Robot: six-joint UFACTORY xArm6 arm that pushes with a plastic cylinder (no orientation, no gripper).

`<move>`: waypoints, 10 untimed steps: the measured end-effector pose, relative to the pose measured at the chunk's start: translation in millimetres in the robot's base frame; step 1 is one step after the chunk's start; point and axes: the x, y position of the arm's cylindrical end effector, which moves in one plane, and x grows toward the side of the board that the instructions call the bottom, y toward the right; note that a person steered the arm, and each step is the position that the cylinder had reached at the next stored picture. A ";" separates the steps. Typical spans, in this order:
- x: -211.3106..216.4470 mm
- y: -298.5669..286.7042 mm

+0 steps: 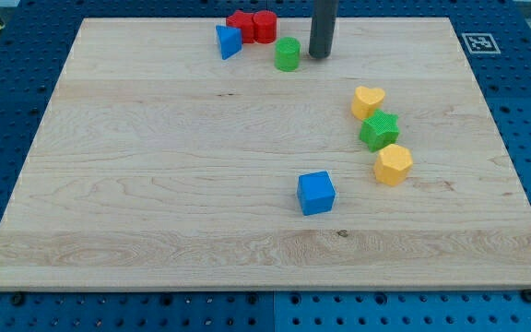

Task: Push green circle below the red circle

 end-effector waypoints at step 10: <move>-18.1 -47.7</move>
